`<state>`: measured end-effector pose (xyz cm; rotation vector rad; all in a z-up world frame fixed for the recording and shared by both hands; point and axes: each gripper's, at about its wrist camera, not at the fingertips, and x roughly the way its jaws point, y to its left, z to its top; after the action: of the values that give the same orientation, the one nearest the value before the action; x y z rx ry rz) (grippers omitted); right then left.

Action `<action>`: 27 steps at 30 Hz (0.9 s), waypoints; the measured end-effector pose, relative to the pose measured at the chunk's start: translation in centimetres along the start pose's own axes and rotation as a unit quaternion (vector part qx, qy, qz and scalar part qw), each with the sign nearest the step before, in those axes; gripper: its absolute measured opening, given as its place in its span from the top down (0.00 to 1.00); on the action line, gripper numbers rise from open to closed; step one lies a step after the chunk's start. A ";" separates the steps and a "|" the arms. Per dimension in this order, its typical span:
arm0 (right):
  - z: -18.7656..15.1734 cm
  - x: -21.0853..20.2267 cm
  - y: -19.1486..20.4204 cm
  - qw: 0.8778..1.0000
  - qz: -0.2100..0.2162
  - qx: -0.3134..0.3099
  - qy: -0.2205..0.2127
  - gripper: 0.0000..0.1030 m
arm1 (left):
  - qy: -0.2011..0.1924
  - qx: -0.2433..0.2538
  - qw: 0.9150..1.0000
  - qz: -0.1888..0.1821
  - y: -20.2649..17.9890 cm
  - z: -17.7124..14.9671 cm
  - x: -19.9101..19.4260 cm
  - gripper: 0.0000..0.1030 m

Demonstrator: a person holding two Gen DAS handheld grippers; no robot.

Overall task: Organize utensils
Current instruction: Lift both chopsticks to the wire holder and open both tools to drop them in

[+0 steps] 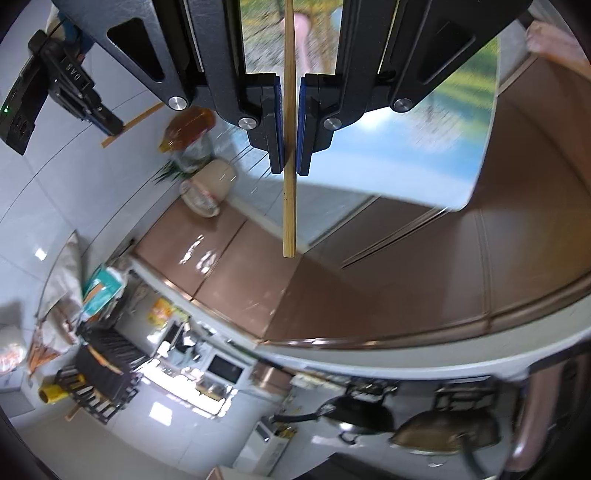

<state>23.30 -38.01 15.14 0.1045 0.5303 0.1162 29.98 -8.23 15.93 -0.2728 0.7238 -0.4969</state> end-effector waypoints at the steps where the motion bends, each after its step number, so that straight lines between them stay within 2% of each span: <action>1: 1.0 0.2 -0.3 1.000 -0.002 0.000 -0.006 0.94 | -0.004 0.001 1.000 -0.004 -0.5 0.5 0.4 0.94; 7: 5.2 2.0 -2.1 0.999 -0.006 0.005 -0.035 0.94 | -0.044 0.001 0.998 -0.034 -2.9 4.5 4.4 0.94; 12: 6.4 4.4 -3.7 0.999 -0.007 0.009 -0.044 0.94 | -0.081 -0.011 0.996 -0.047 -3.7 6.0 7.9 0.94; 18: 5.9 7.5 -5.9 0.999 -0.009 0.015 -0.035 0.94 | -0.113 -0.019 0.992 -0.049 -3.7 6.0 12.8 0.94; 27: 2.7 13.7 -8.4 0.999 -0.016 0.024 0.013 0.94 | -0.119 0.001 0.993 -0.006 -3.6 3.3 20.2 0.94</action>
<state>37.12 -44.62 9.54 0.1415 0.5602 0.0729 43.99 -21.57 8.43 -0.3293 0.4896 -0.4666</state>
